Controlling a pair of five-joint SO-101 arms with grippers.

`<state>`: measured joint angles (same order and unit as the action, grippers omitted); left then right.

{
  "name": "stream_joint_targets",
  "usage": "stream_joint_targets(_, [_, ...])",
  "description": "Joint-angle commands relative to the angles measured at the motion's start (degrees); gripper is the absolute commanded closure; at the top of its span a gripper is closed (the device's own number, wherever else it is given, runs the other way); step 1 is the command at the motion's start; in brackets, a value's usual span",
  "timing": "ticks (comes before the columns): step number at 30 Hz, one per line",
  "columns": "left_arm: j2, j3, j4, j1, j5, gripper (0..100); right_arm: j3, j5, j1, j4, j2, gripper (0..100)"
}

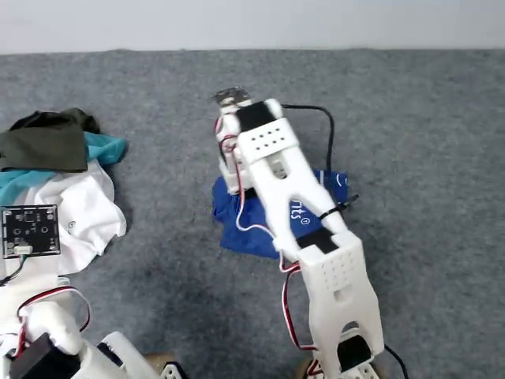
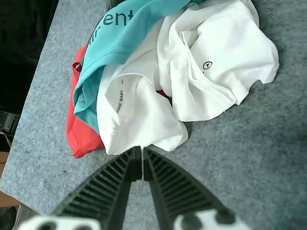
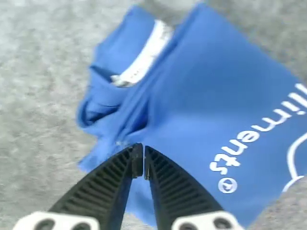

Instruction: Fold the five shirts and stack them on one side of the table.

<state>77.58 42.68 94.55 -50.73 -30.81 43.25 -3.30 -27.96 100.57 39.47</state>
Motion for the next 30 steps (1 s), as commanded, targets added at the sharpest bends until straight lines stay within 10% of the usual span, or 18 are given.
stream_joint_targets(1, [0.53, -0.31, -0.26, -0.09, -0.26, 98, 2.55, 2.55, 2.07, 2.24, -2.86, 99.1])
stream_joint_targets(19, [0.53, -0.75, -0.18, -0.09, -0.26, 98, 22.77, 4.13, -4.62, 2.51, 12.62, 99.1])
stream_joint_targets(30, [0.53, -0.75, -0.18, -0.09, -0.26, 98, 4.22, 4.13, 1.89, 0.57, 4.09, 99.1])
